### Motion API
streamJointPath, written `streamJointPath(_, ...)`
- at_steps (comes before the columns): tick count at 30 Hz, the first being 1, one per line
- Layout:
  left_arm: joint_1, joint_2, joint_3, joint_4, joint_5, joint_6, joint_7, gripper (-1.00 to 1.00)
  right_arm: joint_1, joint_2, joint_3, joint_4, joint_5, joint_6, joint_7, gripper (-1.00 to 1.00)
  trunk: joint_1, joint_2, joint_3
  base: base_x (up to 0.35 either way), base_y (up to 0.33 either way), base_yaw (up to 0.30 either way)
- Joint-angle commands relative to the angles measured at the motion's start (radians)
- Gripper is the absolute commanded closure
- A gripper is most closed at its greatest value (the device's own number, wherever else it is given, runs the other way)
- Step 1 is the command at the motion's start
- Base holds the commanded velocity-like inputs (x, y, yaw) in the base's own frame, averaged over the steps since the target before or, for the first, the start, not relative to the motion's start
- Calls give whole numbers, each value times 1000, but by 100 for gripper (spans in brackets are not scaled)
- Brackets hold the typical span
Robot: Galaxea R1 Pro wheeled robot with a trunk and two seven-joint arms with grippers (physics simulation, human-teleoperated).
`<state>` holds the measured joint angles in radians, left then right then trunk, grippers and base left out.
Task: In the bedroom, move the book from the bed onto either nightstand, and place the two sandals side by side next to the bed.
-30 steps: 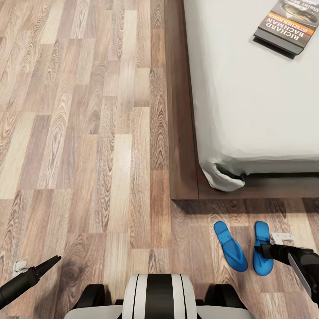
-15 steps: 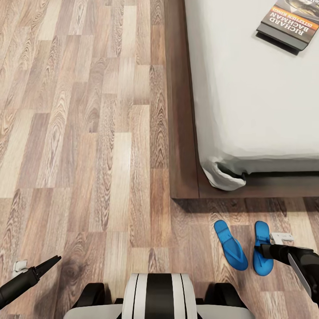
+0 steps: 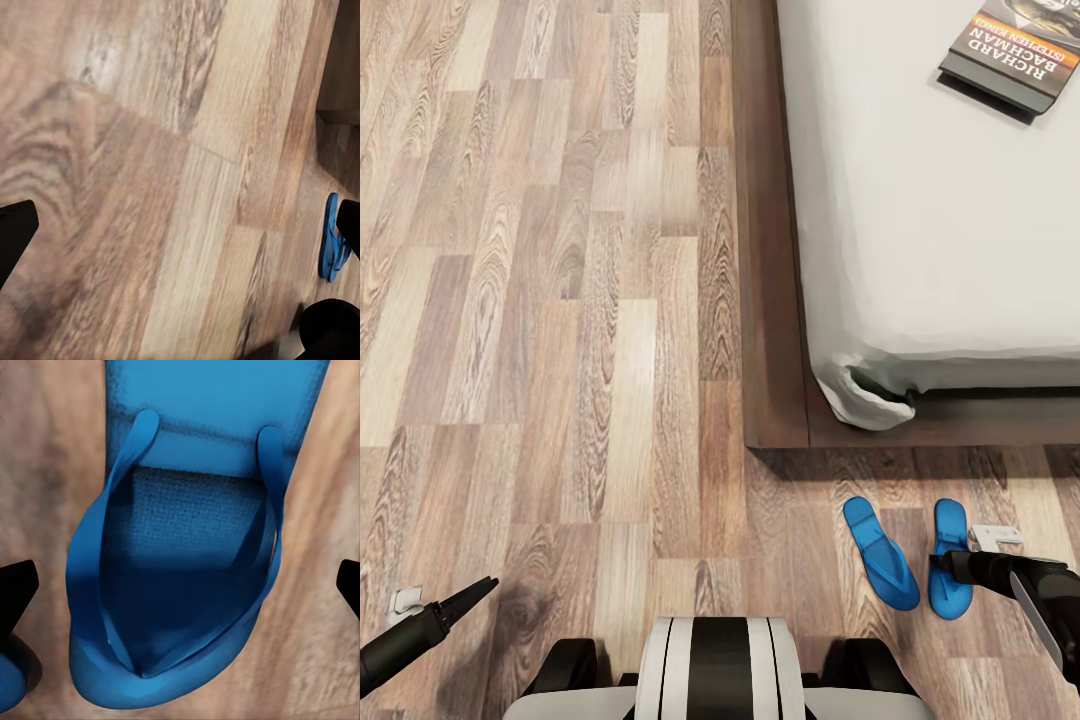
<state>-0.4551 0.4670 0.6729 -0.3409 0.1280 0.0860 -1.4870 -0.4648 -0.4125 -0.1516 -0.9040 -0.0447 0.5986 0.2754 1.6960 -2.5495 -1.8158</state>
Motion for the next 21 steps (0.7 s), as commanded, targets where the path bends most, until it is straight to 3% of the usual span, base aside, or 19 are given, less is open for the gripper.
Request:
streamJointPath(1,0,0,2,0,-1,9,-4,-100,0,0,-2,-1,-4,6,2,-100,0,0,0,0,0,0)
streamJointPath(21,0,0,2,0,-1,9,-4,-100,0,0,-2,-1,-4,6,2,-100,0,0,0,0,0,0)
